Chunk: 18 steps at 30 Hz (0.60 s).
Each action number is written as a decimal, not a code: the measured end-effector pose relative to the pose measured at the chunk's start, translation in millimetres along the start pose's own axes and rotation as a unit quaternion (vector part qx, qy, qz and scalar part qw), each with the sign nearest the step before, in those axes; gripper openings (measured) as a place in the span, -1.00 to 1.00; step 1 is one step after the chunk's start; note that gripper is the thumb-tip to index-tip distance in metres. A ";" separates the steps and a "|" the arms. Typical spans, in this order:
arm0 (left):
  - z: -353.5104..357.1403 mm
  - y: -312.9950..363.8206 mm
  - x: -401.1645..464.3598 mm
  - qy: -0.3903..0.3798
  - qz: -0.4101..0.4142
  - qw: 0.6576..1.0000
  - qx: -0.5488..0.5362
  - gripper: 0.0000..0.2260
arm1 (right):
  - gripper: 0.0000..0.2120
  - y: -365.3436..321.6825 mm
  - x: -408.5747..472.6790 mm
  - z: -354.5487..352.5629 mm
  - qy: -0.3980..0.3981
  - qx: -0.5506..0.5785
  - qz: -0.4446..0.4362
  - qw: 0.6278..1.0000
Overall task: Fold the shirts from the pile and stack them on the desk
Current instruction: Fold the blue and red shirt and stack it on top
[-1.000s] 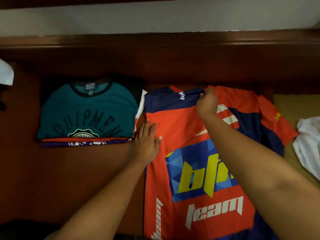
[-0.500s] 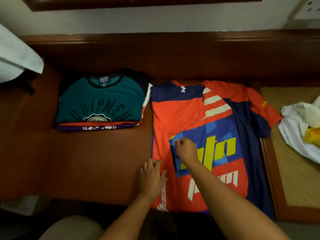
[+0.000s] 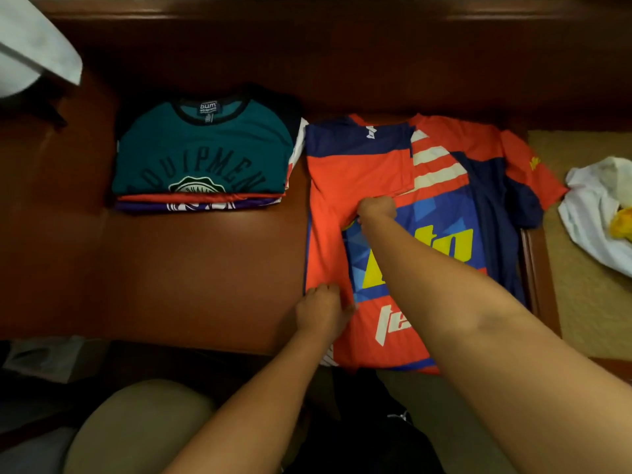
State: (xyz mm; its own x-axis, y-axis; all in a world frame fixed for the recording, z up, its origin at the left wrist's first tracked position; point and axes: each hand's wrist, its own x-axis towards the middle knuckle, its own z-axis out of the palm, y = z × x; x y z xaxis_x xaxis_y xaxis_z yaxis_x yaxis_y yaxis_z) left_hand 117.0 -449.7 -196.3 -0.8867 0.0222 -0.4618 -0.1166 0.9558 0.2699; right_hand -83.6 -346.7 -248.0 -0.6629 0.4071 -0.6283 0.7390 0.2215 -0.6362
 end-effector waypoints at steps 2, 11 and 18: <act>0.6 1.6 1.7 -0.011 0.005 1.000 0.023 -0.69 | -0.57 -10.5 -11.7 -5.8 0.008 0.008 -0.029 1.000; 0.6 -13.5 -7.0 0.025 0.074 0.997 0.014 -0.68 | -0.84 -20.5 -12.7 -35.4 0.045 -0.031 -0.106 0.993; -4.5 -26.2 -19.8 0.023 0.117 0.993 0.015 -0.68 | -0.72 21.8 -62.7 -71.6 0.029 -0.092 -0.137 0.986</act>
State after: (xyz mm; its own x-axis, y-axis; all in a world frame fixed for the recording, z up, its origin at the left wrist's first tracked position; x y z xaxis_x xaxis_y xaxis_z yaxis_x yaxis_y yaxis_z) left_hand 135.5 -476.5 -190.4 -0.9075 0.2316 -0.3505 0.1077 0.9347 0.3388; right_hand -17.4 -304.0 -190.4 -0.8363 0.3583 -0.4150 0.5465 0.4846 -0.6830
